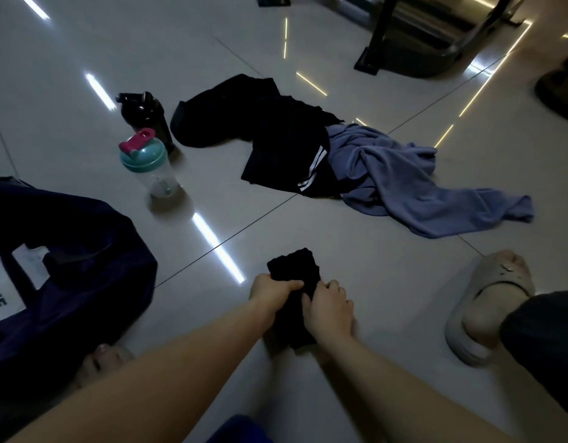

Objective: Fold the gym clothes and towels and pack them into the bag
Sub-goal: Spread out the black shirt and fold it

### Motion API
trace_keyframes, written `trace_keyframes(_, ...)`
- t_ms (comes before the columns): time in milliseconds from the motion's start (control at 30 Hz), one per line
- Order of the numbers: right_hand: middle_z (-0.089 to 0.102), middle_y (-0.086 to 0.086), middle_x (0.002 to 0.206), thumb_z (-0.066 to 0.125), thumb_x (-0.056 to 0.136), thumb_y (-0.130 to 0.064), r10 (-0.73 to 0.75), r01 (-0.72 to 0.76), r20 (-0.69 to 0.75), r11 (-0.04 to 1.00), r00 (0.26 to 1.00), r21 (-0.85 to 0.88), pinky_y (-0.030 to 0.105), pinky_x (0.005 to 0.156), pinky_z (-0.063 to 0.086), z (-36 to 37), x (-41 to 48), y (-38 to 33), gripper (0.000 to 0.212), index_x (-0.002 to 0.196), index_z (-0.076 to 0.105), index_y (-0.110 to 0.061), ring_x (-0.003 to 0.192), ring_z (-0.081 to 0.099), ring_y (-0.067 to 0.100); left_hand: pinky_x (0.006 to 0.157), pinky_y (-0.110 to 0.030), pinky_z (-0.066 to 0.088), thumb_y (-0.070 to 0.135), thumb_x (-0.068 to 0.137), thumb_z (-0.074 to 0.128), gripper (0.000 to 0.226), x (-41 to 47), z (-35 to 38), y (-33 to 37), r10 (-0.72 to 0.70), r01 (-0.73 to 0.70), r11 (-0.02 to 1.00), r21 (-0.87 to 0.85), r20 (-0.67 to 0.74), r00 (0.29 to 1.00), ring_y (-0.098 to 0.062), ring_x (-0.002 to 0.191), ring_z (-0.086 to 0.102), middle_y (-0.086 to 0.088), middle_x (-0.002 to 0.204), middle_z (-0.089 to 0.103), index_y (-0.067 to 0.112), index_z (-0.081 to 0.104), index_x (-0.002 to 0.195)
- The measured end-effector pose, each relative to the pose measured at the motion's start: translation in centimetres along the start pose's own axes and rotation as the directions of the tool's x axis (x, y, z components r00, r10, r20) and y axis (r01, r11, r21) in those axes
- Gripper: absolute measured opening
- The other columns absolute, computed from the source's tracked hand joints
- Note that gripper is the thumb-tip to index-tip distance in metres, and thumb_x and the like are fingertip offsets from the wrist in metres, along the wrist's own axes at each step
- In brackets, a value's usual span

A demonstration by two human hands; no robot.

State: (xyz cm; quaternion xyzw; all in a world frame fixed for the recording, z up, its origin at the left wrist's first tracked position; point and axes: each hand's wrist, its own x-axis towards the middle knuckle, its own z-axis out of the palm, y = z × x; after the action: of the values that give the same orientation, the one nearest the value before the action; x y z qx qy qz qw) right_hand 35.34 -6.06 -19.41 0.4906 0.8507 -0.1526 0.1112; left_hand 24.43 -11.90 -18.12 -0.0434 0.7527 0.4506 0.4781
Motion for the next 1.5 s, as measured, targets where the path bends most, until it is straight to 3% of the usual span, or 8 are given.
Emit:
trace_keyframes(233,0.073,0.007,0.105,0.074,0.086,-0.049,-0.009,-0.077,0.187,0.891,0.982,0.446,0.034,0.079,0.054,-1.7,0.9,1.3,0.045,0.113,0.073,-0.013,0.099,0.069,0.027,0.069,-0.033,0.058,-0.001,0.083,0.075,0.03,0.3,-1.0,1.2,-0.025,0.039,0.995,-0.09,0.155,0.988,-0.029,0.082,0.072,-0.016,0.097,0.075,0.001,0.069,0.113)
trace_keyframes(333,0.074,0.007,0.101,0.087,0.074,-0.043,0.011,-0.165,0.23,0.729,0.973,0.665,0.044,0.084,0.059,-4.0,1.4,1.7,0.051,0.107,0.07,-0.008,0.092,0.072,0.024,0.07,-0.032,0.06,0.001,0.084,0.075,0.036,-0.2,-1.9,3.2,0.032,-0.014,0.998,-0.068,0.26,0.965,-0.028,0.089,0.074,-0.015,0.103,0.075,0.002,0.067,0.119)
trace_keyframes(467,0.054,0.011,0.139,0.096,0.059,-0.042,-0.104,-0.215,0.278,0.4,0.955,0.891,0.046,0.093,0.057,-9.6,1.8,0.5,0.108,0.144,0.036,-0.013,0.115,0.064,0.03,0.094,-0.039,0.058,0.006,0.087,0.073,0.038,-2.7,-4.6,8.6,0.14,-0.108,0.989,-0.099,0.411,0.901,-0.033,0.108,0.07,-0.017,0.115,0.073,0.003,0.065,0.124)
trace_keyframes(533,0.063,0.013,0.135,0.093,0.068,-0.035,-0.272,-0.166,0.265,0.339,0.925,0.926,0.047,0.097,0.056,-12.7,1.6,-0.6,0.089,0.139,0.048,-0.007,0.113,0.068,0.029,0.1,-0.04,0.055,0.01,0.089,0.072,0.036,-4.9,-6.4,11.2,0.19,-0.168,0.982,-0.088,0.468,0.863,-0.032,0.112,0.069,-0.017,0.119,0.072,0.005,0.065,0.125)
trace_keyframes(800,0.076,0.011,0.106,0.073,0.09,-0.013,-0.416,0.078,0.091,0.373,0.905,0.925,0.028,0.068,0.056,-21.8,-2.6,-7.7,0.032,0.121,0.066,-0.006,0.092,0.074,0.024,0.086,-0.035,0.06,0.017,0.083,0.08,0.04,-12.6,-13.1,16.6,0.491,-0.477,0.871,-0.116,0.218,0.844,-0.024,0.101,0.072,-0.009,0.112,0.074,0.013,0.066,0.121)
trace_keyframes(1133,0.071,0.011,0.11,0.081,0.083,-0.013,-0.586,0.214,0.014,0.319,0.81,0.923,0.039,0.078,0.062,-24.3,-3.5,-21.0,0.042,0.119,0.061,-0.013,0.095,0.073,0.026,0.061,-0.025,0.055,0.019,0.086,0.078,0.034,-17.9,-24.5,18.2,0.514,-0.538,0.843,-0.032,-0.252,0.82,-0.017,0.088,0.071,-0.006,0.105,0.073,0.013,0.065,0.117)
trace_keyframes(1400,0.071,0.006,0.103,0.076,0.085,-0.002,-0.721,0.276,0.05,0.327,0.691,0.904,0.026,0.063,0.059,-21.5,-5.7,-31.1,0.044,0.124,0.058,-0.012,0.085,0.072,0.018,0.062,-0.029,0.054,0.016,0.091,0.073,0.017,-19.0,-37.1,15.9,0.309,-0.283,0.95,0.133,-0.246,0.919,-0.015,0.062,0.058,-0.002,0.074,0.062,0.011,0.064,0.104)
trace_keyframes(1500,0.073,0.01,0.105,0.076,0.084,-0.003,-0.687,0.312,0.036,0.376,0.726,0.873,0.041,0.082,0.062,-18.7,-5.2,-33.2,0.042,0.121,0.06,-0.013,0.09,0.073,0.024,0.069,-0.033,0.055,0.008,0.092,0.062,0.009,-16.8,-40.5,13.5,0.272,-0.268,0.962,0.048,-0.128,0.954,-0.016,0.064,0.059,-0.005,0.078,0.062,0.011,0.063,0.1)
